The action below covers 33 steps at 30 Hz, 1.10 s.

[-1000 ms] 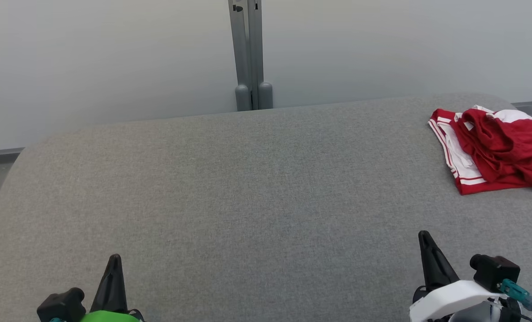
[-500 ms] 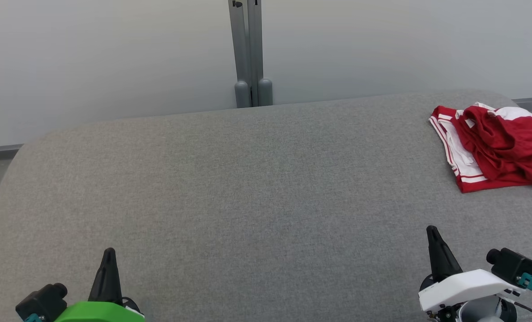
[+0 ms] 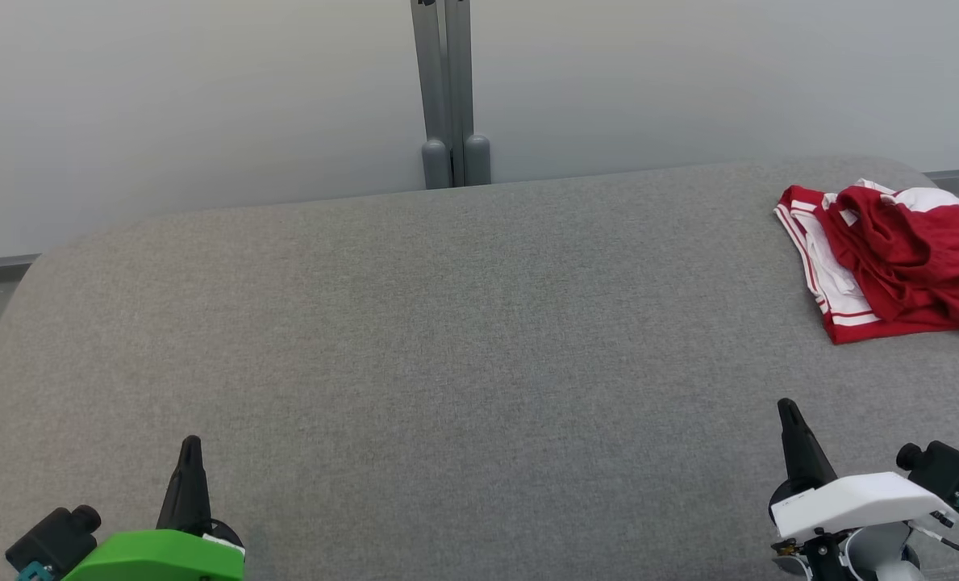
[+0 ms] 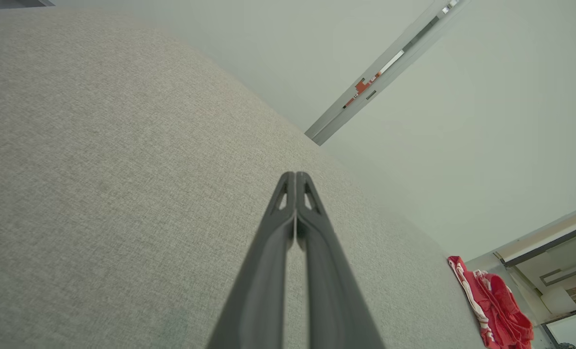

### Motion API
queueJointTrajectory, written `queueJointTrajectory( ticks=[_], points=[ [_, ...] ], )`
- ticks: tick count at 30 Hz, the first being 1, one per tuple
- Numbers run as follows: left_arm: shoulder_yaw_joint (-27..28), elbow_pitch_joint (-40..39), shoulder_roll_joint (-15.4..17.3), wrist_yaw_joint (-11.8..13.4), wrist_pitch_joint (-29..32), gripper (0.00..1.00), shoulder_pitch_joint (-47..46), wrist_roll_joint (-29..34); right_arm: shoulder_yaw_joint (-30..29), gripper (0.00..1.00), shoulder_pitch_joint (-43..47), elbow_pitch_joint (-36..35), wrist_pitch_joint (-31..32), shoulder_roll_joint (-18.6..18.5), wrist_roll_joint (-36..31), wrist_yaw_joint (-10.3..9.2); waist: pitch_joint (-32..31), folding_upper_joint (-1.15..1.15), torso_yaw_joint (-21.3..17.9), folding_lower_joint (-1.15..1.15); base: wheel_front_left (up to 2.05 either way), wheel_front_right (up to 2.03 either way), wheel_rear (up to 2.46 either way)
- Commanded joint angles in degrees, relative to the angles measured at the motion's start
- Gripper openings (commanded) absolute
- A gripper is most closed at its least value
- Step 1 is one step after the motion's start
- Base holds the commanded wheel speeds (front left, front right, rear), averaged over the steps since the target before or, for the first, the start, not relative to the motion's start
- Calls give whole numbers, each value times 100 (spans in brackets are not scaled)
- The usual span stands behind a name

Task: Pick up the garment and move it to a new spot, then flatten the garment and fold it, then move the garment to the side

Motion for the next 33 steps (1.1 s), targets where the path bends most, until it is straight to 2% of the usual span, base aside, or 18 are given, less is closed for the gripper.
queueJointTrajectory(
  ticks=[1, 33],
  points=[
    [37, -56, 22, -24, 45, 0, -211, -191, -37, 0, -175, -84, 56, -14, 184, -2, 6, 0, 0, 0, 0, 0, 0],
    [204, -12, -4, -93, 542, 0, -492, -2215, -315, 0, -383, -87, 600, 11, 2152, -3, 150, 0, -6, 0, 0, 0, 0]
  ],
)
